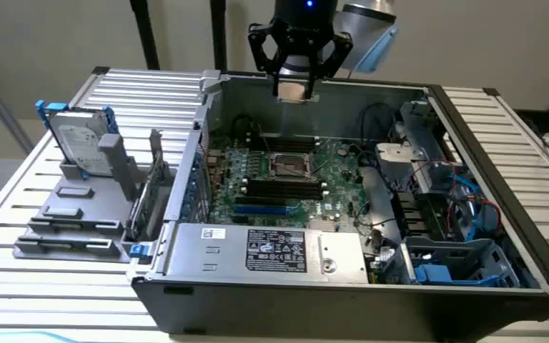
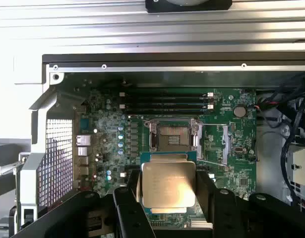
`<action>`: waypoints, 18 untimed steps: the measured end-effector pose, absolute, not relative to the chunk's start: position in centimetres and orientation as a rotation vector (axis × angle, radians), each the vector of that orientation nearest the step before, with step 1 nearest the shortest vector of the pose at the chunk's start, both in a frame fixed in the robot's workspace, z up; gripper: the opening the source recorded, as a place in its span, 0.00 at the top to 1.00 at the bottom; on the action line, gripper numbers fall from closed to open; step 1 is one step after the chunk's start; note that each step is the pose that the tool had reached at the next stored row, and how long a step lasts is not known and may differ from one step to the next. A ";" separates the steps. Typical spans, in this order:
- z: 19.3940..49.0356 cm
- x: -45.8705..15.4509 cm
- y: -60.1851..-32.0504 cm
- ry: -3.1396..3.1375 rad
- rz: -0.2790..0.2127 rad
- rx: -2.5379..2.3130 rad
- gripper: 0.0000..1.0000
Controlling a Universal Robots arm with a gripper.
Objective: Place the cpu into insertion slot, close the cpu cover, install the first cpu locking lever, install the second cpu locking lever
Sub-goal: 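Place the cpu into insertion slot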
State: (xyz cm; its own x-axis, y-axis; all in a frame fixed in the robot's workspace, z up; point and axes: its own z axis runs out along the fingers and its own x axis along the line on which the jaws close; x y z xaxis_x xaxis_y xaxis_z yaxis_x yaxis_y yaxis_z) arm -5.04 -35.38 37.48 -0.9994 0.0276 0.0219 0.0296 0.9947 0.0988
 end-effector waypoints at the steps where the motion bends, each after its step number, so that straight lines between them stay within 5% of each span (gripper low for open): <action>1: 37.5 -5.0 -35.4 -3.117 -0.155 -0.045 0.45; 18: 37.5 -5.0 -35.4 -3.117 -0.155 -0.045 0.45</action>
